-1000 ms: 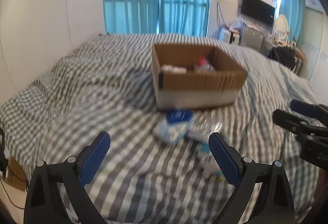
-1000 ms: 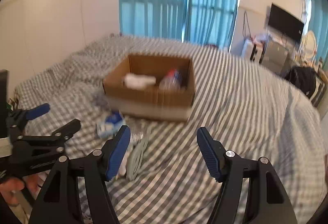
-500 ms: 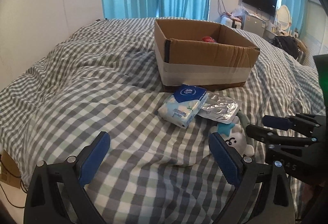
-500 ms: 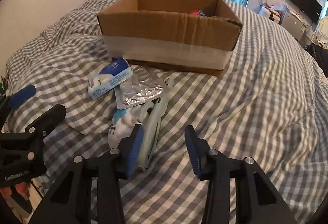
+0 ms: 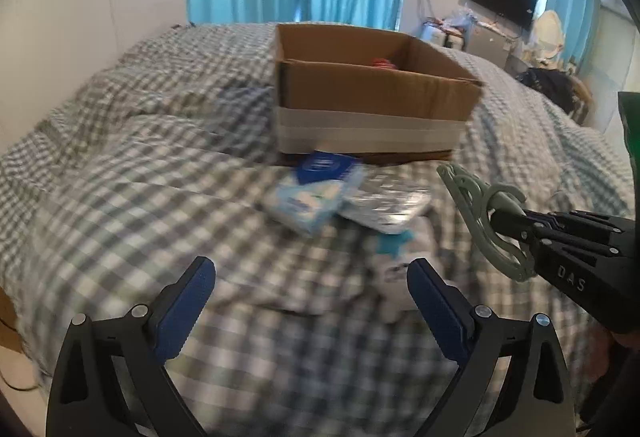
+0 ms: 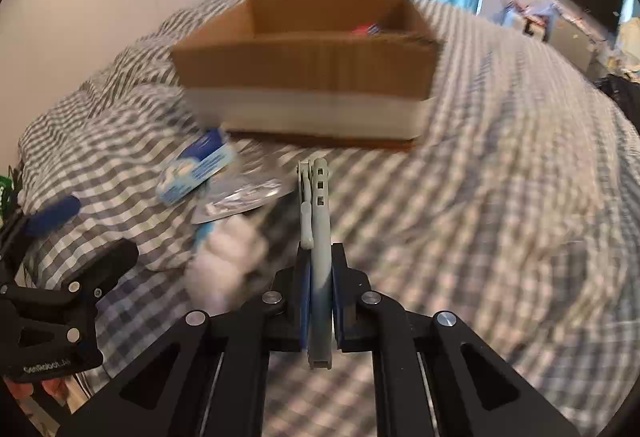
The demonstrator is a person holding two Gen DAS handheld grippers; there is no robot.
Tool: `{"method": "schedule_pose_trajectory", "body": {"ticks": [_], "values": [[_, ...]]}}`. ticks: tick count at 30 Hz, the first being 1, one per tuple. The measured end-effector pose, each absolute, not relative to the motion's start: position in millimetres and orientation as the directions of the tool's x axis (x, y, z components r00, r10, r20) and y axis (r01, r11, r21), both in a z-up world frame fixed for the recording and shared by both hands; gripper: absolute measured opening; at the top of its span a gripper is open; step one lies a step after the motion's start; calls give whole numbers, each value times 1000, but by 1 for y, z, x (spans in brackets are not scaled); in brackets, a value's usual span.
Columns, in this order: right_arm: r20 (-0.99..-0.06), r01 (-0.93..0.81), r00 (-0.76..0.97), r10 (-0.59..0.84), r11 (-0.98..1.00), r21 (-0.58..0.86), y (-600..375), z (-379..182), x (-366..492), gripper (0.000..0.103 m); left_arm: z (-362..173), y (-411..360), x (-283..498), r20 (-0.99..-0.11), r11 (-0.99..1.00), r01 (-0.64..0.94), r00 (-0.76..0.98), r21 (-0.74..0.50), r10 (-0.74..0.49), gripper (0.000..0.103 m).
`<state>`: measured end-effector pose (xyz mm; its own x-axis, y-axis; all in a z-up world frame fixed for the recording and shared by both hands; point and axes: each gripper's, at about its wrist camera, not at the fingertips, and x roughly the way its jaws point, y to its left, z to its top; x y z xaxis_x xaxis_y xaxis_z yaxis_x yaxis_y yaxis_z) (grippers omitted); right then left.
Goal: Organize objects
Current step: 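Grasp the grey-green clip hanger with the right tool while the left tool grasps the white figurine, then carry the hanger and figurine into the box and open both tools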
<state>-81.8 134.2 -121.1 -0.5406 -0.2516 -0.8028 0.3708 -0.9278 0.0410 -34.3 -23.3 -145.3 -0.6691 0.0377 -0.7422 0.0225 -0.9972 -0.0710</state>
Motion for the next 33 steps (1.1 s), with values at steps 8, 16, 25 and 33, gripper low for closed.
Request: {"method": "schedule_pose_trajectory", "body": {"ticks": [8,16,25,33], "values": [[-776,280,-603,-184,-960,10,195,-121,-81,8,-164,23,-53,-778,-998,-2,-626,-66,53,99],[-792,298,-561,-243,-951,81,201,-137,-90,8,-193,40,-83,-816,-999,21,-578,-44,23,83],[-794,306,-555,-248,-948,82,198,-143,-89,8,-197,45,-71,-816,-999,-20,-577,-30,36,53],[-777,307,-586,-231,-950,51,195,-132,-73,8,-173,39,-35,-789,-996,-47,-609,-73,86,53]]}}
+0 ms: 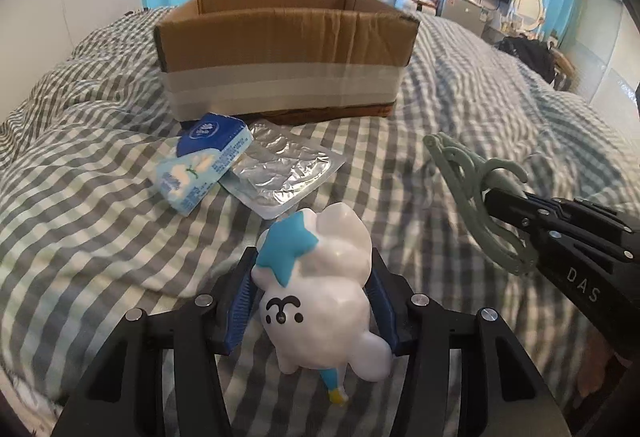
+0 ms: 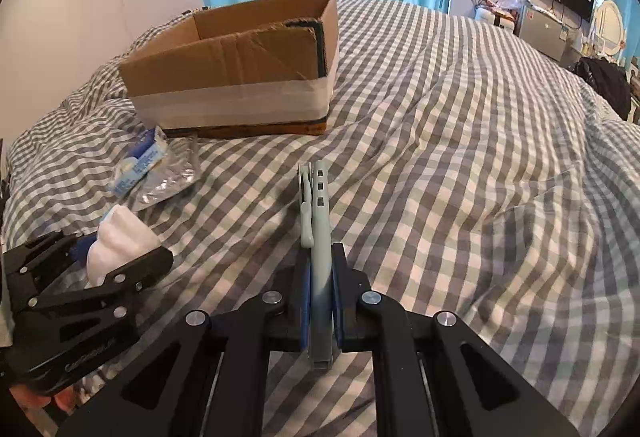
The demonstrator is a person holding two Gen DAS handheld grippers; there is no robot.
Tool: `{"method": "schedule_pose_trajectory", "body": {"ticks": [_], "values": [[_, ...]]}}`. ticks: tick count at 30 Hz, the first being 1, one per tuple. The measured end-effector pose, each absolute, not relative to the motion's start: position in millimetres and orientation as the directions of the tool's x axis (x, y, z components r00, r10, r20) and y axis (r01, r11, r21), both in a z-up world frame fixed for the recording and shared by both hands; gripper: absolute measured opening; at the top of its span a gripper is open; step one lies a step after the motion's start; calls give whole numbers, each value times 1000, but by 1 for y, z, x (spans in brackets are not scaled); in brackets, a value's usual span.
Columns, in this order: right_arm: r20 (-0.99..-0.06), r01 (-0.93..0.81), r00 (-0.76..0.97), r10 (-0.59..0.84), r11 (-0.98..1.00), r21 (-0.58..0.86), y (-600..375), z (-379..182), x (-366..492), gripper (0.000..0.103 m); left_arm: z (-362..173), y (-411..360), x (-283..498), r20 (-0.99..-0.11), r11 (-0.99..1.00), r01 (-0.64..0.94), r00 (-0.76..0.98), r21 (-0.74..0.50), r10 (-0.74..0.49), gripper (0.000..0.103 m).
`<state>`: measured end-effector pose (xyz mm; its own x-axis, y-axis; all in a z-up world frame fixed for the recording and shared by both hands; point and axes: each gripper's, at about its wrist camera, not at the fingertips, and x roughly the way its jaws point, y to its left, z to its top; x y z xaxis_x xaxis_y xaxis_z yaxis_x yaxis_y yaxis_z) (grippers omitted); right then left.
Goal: Organize objects
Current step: 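Carry the hanger and figurine into the box and open both tools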
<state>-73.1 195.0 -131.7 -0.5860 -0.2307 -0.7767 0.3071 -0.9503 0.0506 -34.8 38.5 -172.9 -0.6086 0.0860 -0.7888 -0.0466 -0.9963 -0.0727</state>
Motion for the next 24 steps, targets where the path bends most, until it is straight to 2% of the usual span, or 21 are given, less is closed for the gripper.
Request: {"method": "schedule_pose_trajectory", "body": {"ticks": [7,14,24], "values": [[-752,303,-610,-250,-950,70,195,-111,-44,8,-147,34,-26,-761,-994,-23,-642,-108,98,53],[-697,317,-663,-275,-946,72,191,-74,-26,8,-111,23,-26,-696,-992,-12,-712,-122,94,53],[-618,386,-718,-320,-922,28,168,-9,-57,8,-50,-1,-76,-621,-987,-35,-774,-154,124,53]]}}
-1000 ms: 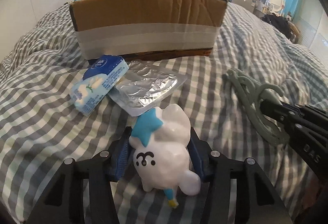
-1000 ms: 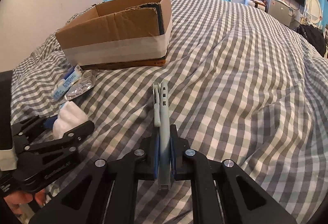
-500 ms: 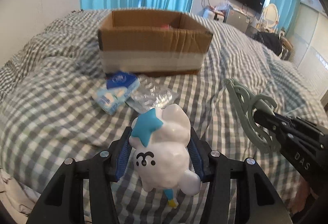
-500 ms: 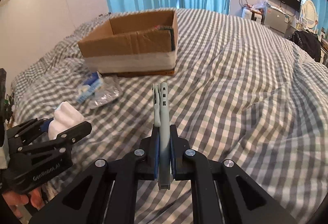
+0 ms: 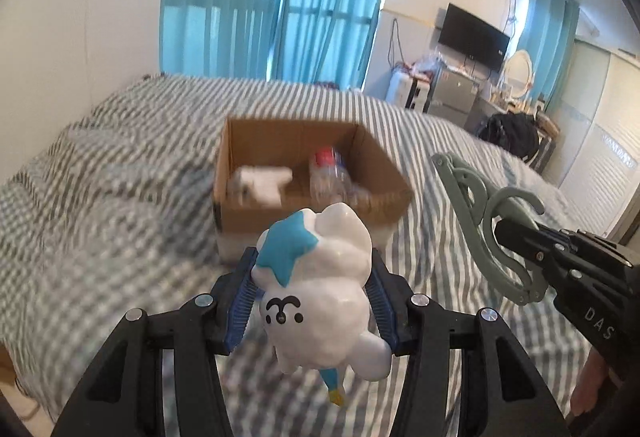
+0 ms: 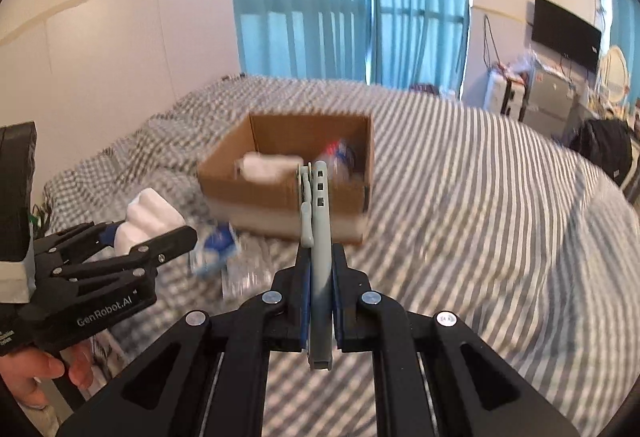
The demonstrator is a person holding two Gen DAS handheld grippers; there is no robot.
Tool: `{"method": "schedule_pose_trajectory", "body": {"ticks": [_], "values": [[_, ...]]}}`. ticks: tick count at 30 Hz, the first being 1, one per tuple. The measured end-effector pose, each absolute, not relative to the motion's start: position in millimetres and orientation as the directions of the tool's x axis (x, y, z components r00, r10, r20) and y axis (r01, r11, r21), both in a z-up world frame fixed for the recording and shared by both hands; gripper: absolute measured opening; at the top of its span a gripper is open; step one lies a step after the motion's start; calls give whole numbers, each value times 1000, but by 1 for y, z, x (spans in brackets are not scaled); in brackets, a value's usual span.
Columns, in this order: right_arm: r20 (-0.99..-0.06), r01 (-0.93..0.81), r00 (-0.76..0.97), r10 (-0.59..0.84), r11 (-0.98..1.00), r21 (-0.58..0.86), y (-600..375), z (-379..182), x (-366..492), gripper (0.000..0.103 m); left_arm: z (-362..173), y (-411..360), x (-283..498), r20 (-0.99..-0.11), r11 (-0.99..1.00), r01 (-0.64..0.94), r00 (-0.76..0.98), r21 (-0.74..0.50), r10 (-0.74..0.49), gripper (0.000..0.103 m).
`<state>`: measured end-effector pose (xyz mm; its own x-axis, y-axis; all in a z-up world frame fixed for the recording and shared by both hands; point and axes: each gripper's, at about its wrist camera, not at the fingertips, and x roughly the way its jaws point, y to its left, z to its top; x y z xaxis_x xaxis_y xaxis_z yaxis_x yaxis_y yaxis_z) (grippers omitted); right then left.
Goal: Organize objects
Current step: 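Carry the hanger and figurine into the box and open both tools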
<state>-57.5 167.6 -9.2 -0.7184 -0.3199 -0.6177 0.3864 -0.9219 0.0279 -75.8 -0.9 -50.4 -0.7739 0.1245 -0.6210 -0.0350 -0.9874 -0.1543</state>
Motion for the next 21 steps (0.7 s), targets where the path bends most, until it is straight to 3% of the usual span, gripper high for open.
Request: {"method": "schedule_pose_trajectory", "body": {"ticks": [10,21], "values": [[-568,438,-738,-364,-899,7,128,43,-154,8,-16,-12,-169,-563,-997,-36,-823,-74,72,53],[-609,406,-704,-366,-910,77,105,-4,-267,8,-76,-21,-262,-671,-999,-6,-741,-39,30,53]]}}
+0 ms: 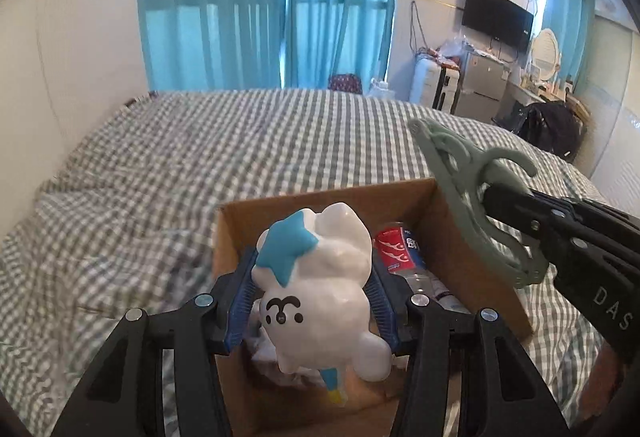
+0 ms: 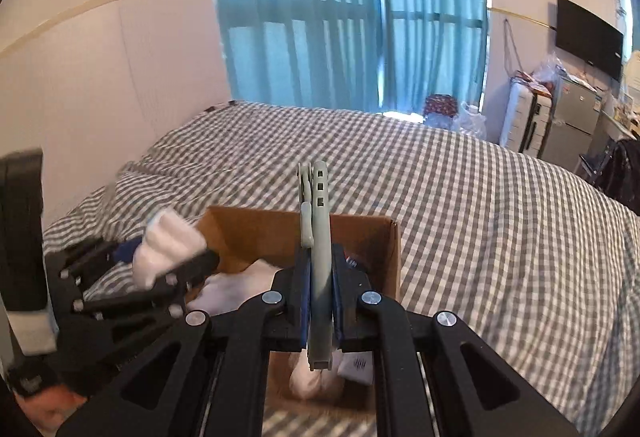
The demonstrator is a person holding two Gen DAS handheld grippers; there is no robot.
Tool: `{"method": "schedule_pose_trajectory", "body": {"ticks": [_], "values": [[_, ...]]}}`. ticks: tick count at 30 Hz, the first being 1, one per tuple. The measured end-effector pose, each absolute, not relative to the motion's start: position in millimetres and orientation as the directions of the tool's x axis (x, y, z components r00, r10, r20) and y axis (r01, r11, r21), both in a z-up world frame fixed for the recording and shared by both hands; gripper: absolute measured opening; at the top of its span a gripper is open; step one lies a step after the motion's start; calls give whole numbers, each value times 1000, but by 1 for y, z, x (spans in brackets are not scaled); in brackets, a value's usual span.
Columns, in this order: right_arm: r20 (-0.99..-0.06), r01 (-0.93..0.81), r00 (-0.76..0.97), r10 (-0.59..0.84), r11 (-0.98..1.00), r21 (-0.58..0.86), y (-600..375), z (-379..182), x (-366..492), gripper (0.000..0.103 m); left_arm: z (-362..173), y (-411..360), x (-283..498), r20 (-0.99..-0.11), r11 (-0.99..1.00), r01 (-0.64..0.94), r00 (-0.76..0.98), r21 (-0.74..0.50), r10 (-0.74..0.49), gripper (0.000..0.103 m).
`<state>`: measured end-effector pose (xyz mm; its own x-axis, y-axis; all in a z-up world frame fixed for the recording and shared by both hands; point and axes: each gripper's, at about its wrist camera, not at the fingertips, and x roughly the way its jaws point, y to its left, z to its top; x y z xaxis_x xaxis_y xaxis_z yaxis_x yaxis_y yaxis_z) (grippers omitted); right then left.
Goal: Organize objects
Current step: 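Carry the hanger and figurine into the box and open both tools, then grasp the blue Vinda tissue pack with the left tool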
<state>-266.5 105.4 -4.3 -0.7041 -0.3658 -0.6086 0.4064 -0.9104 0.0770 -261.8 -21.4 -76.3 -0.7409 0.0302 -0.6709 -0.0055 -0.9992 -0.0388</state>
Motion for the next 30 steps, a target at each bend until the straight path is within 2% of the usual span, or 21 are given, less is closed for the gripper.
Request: {"method": "schedule_pose_trajectory", "body": {"ticks": [3,9,15,16,18,19,20,21,23,27,30], "values": [[-613,422,-682,-399,-899,117,100,-19,-285,8,-90,-20,-269,-676,-1000,-2,-737,-8,7,53],[-649,418,-659,-380,-903,104,97,-50,-298,8,-114,-21,-276,-713,-1000,-26,-701,-12,27,53],[-634,400,-671,-383,-908,125,112,-44,-295,11,-97,-11,-265,-703,-999,-27,-711,23,3,54],[-630,393,-675,-384,-910,134,115,-38,-293,13,-94,-9,-262,-701,-999,-31,-713,21,7,55],[-607,390,-686,-401,-907,159,124,-22,-287,31,-81,-5,-252,-688,-999,-34,-726,32,2,57],[-596,383,-696,-401,-909,164,129,-14,-281,45,-77,-5,-248,-682,-999,-34,-732,35,1,59],[-588,377,-706,-395,-912,160,132,-6,-275,50,-70,-3,-243,-674,-999,-37,-739,34,5,68],[-576,372,-720,-388,-916,152,135,4,-266,50,-64,-2,-237,-665,-999,-37,-747,31,7,77],[-563,378,-731,-385,-916,135,138,22,-251,51,-47,-2,-220,-636,-999,-33,-771,13,17,85],[-546,377,-760,-354,-923,73,145,55,-208,56,-23,-4,-191,-620,-999,-40,-783,-23,46,87],[-528,371,-780,-337,-927,44,150,71,-179,58,-9,-6,-165,-598,-1000,-24,-801,-1,20,96]]}}
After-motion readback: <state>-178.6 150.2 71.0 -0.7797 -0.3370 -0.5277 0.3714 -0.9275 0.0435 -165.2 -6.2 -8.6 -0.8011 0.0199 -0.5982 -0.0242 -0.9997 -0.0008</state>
